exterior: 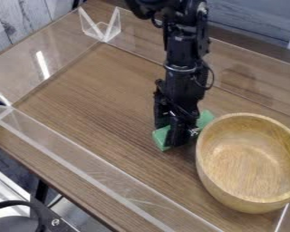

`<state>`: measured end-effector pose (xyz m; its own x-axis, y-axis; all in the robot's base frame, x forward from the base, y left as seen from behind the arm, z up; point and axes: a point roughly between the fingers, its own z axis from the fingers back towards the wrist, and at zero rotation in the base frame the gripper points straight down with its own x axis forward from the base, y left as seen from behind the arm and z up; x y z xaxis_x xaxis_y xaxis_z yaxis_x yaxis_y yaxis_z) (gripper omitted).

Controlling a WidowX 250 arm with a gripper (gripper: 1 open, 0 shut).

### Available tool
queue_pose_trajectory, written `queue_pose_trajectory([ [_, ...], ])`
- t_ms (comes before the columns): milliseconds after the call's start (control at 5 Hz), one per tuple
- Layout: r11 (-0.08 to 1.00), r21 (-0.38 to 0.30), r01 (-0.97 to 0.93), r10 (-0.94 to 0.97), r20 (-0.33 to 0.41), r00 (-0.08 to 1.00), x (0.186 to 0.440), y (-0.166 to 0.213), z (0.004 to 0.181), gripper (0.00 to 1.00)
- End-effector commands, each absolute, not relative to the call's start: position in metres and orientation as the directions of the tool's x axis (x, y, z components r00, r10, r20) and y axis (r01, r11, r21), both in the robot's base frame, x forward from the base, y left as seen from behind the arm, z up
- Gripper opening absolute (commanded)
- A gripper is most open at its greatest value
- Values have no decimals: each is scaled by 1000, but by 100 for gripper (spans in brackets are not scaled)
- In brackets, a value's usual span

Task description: Put the green block in the brown bowl

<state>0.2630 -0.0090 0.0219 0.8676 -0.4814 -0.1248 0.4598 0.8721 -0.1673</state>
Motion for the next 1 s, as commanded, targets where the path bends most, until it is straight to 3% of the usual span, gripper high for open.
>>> queue_pose_trajectory([
  [0,878,-124,463,-474,-76,877,271,-8,44,0],
  [200,884,-103,455,-462,-59,885,273,-8,56,0],
  [600,927,-8,374,-372,77,925,297,2,120,0],
  [800,940,19,339,-339,109,934,323,15,129,0],
])
